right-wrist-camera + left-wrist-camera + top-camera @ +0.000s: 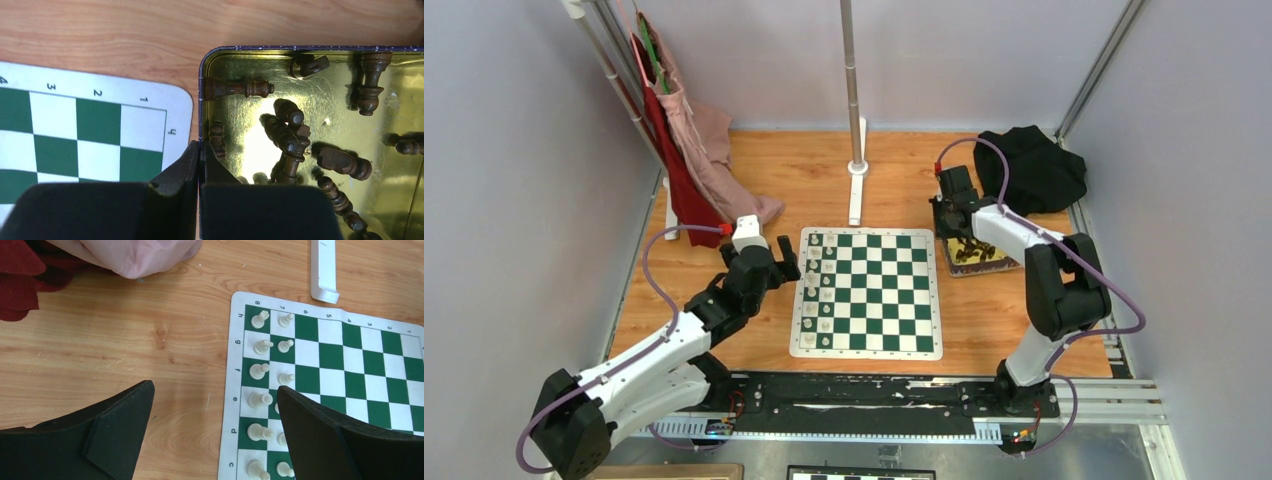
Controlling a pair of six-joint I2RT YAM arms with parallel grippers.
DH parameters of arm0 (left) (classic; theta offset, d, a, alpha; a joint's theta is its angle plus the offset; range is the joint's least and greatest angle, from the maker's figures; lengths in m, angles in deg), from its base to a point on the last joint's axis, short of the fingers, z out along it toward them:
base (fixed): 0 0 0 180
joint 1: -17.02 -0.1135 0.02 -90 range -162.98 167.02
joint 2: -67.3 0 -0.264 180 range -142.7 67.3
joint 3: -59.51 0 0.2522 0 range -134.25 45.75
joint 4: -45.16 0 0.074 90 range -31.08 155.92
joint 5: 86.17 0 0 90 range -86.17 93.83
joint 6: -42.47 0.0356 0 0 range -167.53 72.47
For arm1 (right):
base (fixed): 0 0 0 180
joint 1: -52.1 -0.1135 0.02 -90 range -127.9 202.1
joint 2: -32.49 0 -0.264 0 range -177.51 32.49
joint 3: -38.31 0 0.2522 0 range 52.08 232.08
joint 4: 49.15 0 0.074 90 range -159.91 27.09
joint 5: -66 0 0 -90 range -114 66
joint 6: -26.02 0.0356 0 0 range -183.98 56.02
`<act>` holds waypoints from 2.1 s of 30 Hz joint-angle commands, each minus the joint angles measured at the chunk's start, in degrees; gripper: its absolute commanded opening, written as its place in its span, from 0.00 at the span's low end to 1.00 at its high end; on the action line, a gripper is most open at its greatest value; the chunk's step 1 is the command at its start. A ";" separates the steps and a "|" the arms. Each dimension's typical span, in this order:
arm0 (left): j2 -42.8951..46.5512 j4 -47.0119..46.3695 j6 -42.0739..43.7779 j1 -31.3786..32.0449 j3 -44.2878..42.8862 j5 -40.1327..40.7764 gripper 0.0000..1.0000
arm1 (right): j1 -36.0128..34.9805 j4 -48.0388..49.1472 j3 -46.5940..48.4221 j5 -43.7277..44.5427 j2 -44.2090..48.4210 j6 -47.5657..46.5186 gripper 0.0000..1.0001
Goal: Set up the chess pieces on the board
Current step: Move the storage box to the center of the board.
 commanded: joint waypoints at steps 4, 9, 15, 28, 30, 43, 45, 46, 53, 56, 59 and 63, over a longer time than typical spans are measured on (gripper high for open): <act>-2.69 -0.92 -0.41 0.52 -2.39 2.54 0.99 | 3.42 1.35 4.11 -2.68 -5.21 -0.85 0.00; -5.01 -1.12 -0.22 0.52 -3.34 2.28 0.99 | 3.65 1.43 6.99 -3.67 -8.04 1.33 0.00; -5.27 -0.44 -0.40 0.52 -3.36 2.74 0.99 | 3.65 1.48 11.25 -4.44 -11.39 2.73 0.00; -4.49 0.82 -0.22 0.52 -3.74 3.71 0.99 | 3.65 -0.09 22.38 -4.38 -19.65 2.50 0.00; -4.74 0.98 -0.16 0.52 -3.99 3.81 1.00 | 3.68 -0.32 23.99 -4.08 -20.80 2.40 0.00; -8.10 1.18 0.35 0.52 -6.47 4.87 0.99 | 3.63 -1.61 37.67 -2.09 -28.84 1.11 0.00; -8.62 1.23 0.33 0.52 -6.77 4.94 0.99 | 3.51 -2.07 39.30 -3.00 -29.74 1.96 0.00; -8.79 1.21 0.27 0.52 -6.85 4.99 0.99 | 3.25 -2.10 39.67 -3.19 -30.02 2.61 0.00; -9.12 1.65 0.22 0.52 -7.20 4.77 0.99 | -0.36 -2.41 40.58 0.22 -30.86 6.90 0.00; -8.40 1.89 0.32 0.52 -6.79 4.59 0.99 | -1.77 -2.16 39.69 1.83 -30.20 9.85 0.00; -7.72 1.97 0.57 0.52 -6.61 4.62 0.99 | -3.12 -1.57 39.45 2.73 -29.88 11.35 0.00; -6.72 2.05 0.73 0.52 -6.09 4.51 1.00 | -4.34 -2.60 40.62 3.97 -30.19 12.59 0.00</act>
